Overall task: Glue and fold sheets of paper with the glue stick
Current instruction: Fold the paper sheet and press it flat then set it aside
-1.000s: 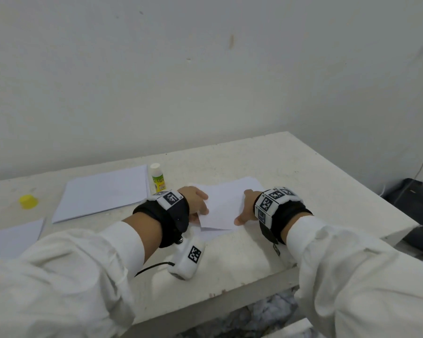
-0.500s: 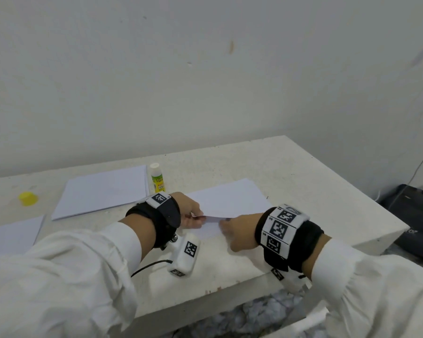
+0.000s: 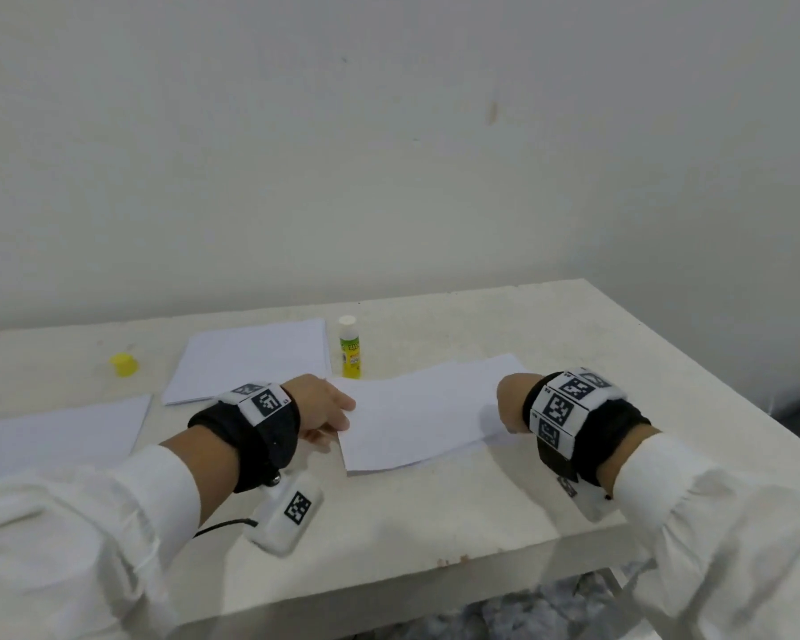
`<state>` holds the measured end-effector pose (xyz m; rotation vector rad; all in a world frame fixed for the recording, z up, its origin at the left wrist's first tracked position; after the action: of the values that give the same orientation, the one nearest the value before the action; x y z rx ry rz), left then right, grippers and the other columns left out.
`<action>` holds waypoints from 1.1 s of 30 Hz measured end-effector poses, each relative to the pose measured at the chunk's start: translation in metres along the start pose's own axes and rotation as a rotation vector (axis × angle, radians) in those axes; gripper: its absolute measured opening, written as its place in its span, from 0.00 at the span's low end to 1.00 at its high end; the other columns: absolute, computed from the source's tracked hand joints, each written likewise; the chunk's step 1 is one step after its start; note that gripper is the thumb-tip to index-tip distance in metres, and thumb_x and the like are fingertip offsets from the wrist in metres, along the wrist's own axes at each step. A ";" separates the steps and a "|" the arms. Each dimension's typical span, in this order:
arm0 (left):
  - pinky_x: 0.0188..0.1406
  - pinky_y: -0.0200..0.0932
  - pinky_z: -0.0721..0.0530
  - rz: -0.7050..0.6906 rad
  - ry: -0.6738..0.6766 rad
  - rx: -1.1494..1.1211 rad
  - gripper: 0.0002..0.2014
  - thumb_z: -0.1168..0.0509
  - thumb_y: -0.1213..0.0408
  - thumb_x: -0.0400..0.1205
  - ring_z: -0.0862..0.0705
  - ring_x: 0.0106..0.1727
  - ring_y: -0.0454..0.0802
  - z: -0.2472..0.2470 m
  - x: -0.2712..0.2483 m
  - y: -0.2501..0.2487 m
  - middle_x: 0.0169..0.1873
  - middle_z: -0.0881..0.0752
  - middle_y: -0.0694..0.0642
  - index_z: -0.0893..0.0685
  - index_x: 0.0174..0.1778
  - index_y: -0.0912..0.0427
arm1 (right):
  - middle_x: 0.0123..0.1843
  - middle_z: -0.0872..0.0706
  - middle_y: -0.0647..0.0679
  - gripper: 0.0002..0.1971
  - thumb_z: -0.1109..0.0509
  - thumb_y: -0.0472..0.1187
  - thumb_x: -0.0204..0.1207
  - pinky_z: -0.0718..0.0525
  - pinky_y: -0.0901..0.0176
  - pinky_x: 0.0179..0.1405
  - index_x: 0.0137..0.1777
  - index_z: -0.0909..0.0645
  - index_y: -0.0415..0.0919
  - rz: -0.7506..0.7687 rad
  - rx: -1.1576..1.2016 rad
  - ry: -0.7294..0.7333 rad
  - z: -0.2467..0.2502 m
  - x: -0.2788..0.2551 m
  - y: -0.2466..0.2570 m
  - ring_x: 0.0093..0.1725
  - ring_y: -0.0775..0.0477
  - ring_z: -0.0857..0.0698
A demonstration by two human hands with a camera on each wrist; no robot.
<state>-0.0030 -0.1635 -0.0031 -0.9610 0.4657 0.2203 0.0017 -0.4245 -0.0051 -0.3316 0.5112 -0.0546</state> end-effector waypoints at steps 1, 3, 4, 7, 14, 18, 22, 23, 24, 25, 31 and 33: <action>0.34 0.44 0.12 0.016 0.002 0.006 0.16 0.33 0.81 0.77 0.19 0.20 0.47 0.009 -0.002 0.009 0.33 0.17 0.60 0.16 0.60 0.66 | 0.42 0.23 0.43 0.07 0.38 0.40 0.82 0.20 0.55 0.54 0.41 0.25 0.44 -0.024 0.083 -0.053 0.005 0.006 0.004 0.41 0.50 0.23; 0.35 0.44 0.12 0.053 0.011 0.043 0.17 0.32 0.81 0.77 0.18 0.19 0.46 0.028 -0.006 0.028 0.33 0.15 0.60 0.17 0.60 0.66 | 0.34 0.28 0.46 0.15 0.41 0.36 0.83 0.24 0.68 0.39 0.33 0.31 0.41 0.033 0.211 -0.093 0.024 0.006 0.025 0.32 0.54 0.29; 0.34 0.44 0.12 0.060 0.011 0.065 0.18 0.31 0.81 0.76 0.17 0.20 0.46 0.038 -0.008 0.036 0.32 0.15 0.60 0.18 0.61 0.65 | 0.31 0.33 0.47 0.19 0.43 0.34 0.84 0.31 0.72 0.29 0.29 0.36 0.42 0.038 0.288 -0.093 0.039 0.003 0.038 0.28 0.56 0.34; 0.31 0.39 0.13 0.080 -0.018 0.175 0.25 0.28 0.78 0.75 0.17 0.24 0.47 0.067 -0.014 0.059 0.35 0.14 0.60 0.21 0.67 0.61 | 0.32 0.27 0.45 0.17 0.38 0.40 0.81 0.29 0.63 0.31 0.30 0.32 0.38 0.088 0.412 -0.108 0.070 -0.002 0.077 0.29 0.49 0.28; 0.49 0.40 0.15 0.107 -0.025 0.495 0.31 0.26 0.71 0.75 0.18 0.31 0.48 0.121 -0.029 0.095 0.45 0.13 0.59 0.26 0.74 0.53 | 0.73 0.25 0.39 0.33 0.28 0.50 0.76 0.27 0.54 0.64 0.75 0.33 0.34 0.068 0.775 -0.086 0.098 0.017 0.142 0.71 0.39 0.24; 0.51 0.37 0.20 0.078 -0.014 0.662 0.31 0.27 0.67 0.77 0.19 0.43 0.49 0.138 -0.033 0.104 0.53 0.13 0.58 0.27 0.76 0.50 | 0.69 0.23 0.39 0.31 0.29 0.53 0.74 0.26 0.50 0.66 0.71 0.27 0.32 -0.028 0.782 -0.106 0.102 0.043 0.161 0.71 0.34 0.25; 0.62 0.38 0.24 0.028 -0.012 0.771 0.32 0.27 0.63 0.76 0.19 0.60 0.50 0.145 -0.030 0.115 0.68 0.21 0.55 0.28 0.77 0.48 | 0.53 0.21 0.37 0.14 0.35 0.44 0.80 0.25 0.56 0.45 0.49 0.23 0.30 -0.044 0.825 -0.216 0.107 0.042 0.163 0.55 0.34 0.19; 0.66 0.40 0.25 0.014 -0.019 0.798 0.32 0.27 0.61 0.76 0.22 0.67 0.51 0.145 -0.028 0.118 0.72 0.26 0.54 0.29 0.77 0.47 | 0.49 0.23 0.37 0.12 0.37 0.41 0.81 0.28 0.57 0.37 0.46 0.25 0.30 -0.018 0.878 -0.269 0.110 0.036 0.166 0.45 0.36 0.20; 0.68 0.42 0.26 0.004 -0.022 0.822 0.32 0.27 0.59 0.76 0.24 0.70 0.53 0.146 -0.027 0.121 0.74 0.32 0.53 0.29 0.77 0.46 | 0.47 0.24 0.37 0.11 0.38 0.40 0.81 0.30 0.57 0.33 0.50 0.25 0.30 0.006 0.957 -0.302 0.112 0.028 0.168 0.40 0.39 0.22; 0.69 0.44 0.26 -0.007 -0.021 0.848 0.32 0.27 0.57 0.76 0.26 0.71 0.53 0.146 -0.026 0.123 0.75 0.37 0.52 0.29 0.77 0.45 | 0.48 0.24 0.37 0.14 0.38 0.41 0.81 0.28 0.57 0.34 0.58 0.27 0.29 0.035 1.055 -0.340 0.114 0.025 0.173 0.40 0.39 0.23; 0.74 0.52 0.33 -0.100 0.003 0.974 0.32 0.32 0.46 0.78 0.39 0.77 0.54 0.147 -0.024 0.131 0.79 0.38 0.48 0.34 0.78 0.40 | 0.41 0.27 0.44 0.31 0.37 0.42 0.80 0.30 0.62 0.24 0.77 0.49 0.41 0.241 1.011 -0.134 0.126 -0.024 0.223 0.33 0.49 0.27; 0.73 0.52 0.31 -0.093 -0.010 0.968 0.33 0.31 0.45 0.76 0.34 0.75 0.55 0.147 -0.024 0.133 0.75 0.33 0.50 0.33 0.77 0.38 | 0.39 0.28 0.47 0.28 0.32 0.42 0.77 0.32 0.63 0.25 0.73 0.41 0.40 0.314 0.967 -0.131 0.130 -0.035 0.244 0.33 0.50 0.27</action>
<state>-0.0336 0.0338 -0.0183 -0.0318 0.4436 -0.0932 0.0272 -0.1504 0.0387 0.6866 0.3519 0.0281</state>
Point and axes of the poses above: each hand's wrist, its own x-axis towards the middle knuckle, its own z-axis out of the back of the hand, y = z × x, the point moved 4 cm from there along x, towards the middle knuckle
